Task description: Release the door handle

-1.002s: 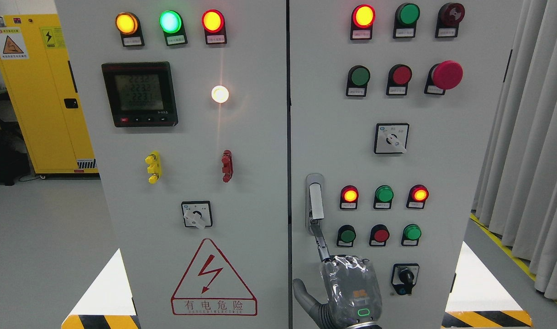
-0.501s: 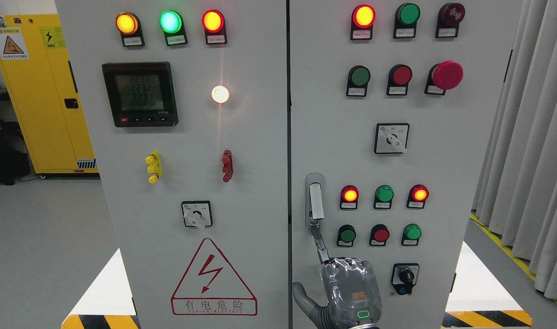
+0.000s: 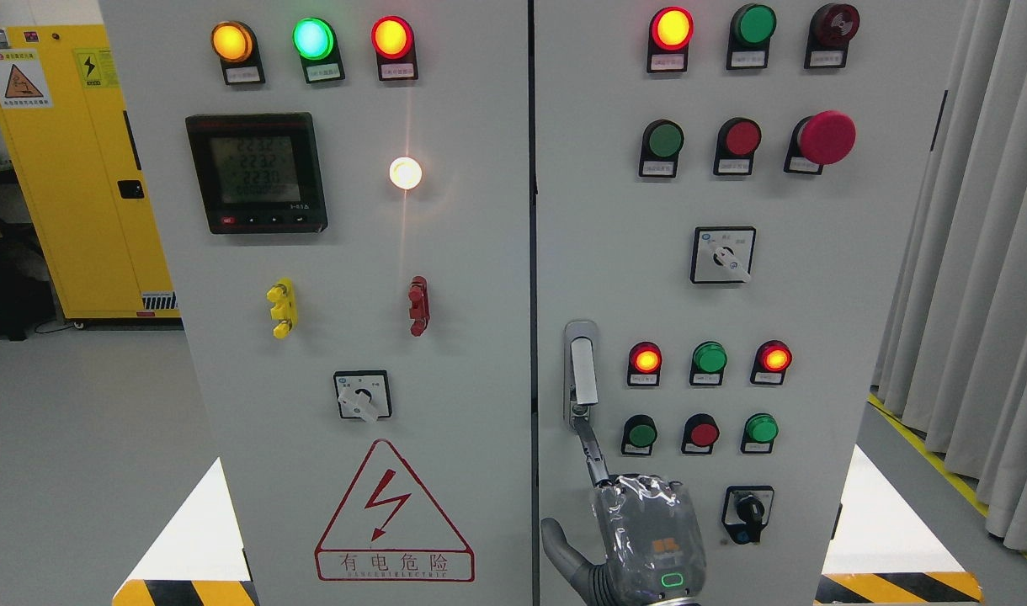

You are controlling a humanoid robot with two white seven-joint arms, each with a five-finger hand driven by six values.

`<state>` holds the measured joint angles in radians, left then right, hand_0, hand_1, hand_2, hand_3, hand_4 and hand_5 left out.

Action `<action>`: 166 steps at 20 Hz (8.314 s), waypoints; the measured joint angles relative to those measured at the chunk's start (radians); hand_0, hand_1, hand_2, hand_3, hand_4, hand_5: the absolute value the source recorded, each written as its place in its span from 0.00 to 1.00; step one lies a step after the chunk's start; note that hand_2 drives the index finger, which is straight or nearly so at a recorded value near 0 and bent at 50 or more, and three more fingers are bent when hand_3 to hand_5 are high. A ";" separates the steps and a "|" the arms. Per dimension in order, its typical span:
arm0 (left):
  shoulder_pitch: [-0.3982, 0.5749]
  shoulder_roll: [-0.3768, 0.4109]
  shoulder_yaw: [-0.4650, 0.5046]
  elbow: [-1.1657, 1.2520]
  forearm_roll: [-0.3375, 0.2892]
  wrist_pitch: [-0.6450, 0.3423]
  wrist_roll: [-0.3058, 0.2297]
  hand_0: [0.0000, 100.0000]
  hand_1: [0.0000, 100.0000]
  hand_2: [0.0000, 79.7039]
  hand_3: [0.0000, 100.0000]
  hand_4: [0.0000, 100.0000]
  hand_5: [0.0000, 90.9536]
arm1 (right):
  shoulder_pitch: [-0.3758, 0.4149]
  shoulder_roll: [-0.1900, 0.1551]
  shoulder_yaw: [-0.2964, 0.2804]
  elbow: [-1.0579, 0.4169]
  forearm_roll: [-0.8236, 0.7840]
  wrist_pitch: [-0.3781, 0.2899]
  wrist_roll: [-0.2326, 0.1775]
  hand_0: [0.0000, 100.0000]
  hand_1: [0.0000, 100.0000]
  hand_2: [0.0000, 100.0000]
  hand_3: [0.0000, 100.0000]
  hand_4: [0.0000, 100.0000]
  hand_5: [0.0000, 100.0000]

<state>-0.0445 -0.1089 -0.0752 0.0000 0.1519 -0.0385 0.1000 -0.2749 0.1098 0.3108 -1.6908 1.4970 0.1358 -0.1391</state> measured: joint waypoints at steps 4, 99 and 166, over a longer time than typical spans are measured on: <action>0.000 0.000 0.000 0.000 0.000 0.000 0.000 0.12 0.56 0.00 0.00 0.00 0.00 | 0.004 -0.002 0.000 -0.019 0.000 -0.004 -0.008 0.31 0.40 0.00 1.00 1.00 1.00; 0.000 0.000 0.000 0.000 0.000 0.000 0.000 0.12 0.56 0.00 0.00 0.00 0.00 | -0.221 0.016 -0.036 -0.042 -0.001 0.046 0.125 0.51 0.30 0.99 1.00 1.00 1.00; 0.000 0.000 0.000 0.000 0.000 0.000 0.000 0.12 0.56 0.00 0.00 0.00 0.00 | -0.204 0.014 -0.048 -0.068 0.001 0.075 0.115 0.42 0.41 0.96 1.00 1.00 1.00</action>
<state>-0.0445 -0.1089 -0.0752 0.0000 0.1519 -0.0385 0.1000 -0.4787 0.1241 0.2623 -1.7590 1.4980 0.2111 -0.0240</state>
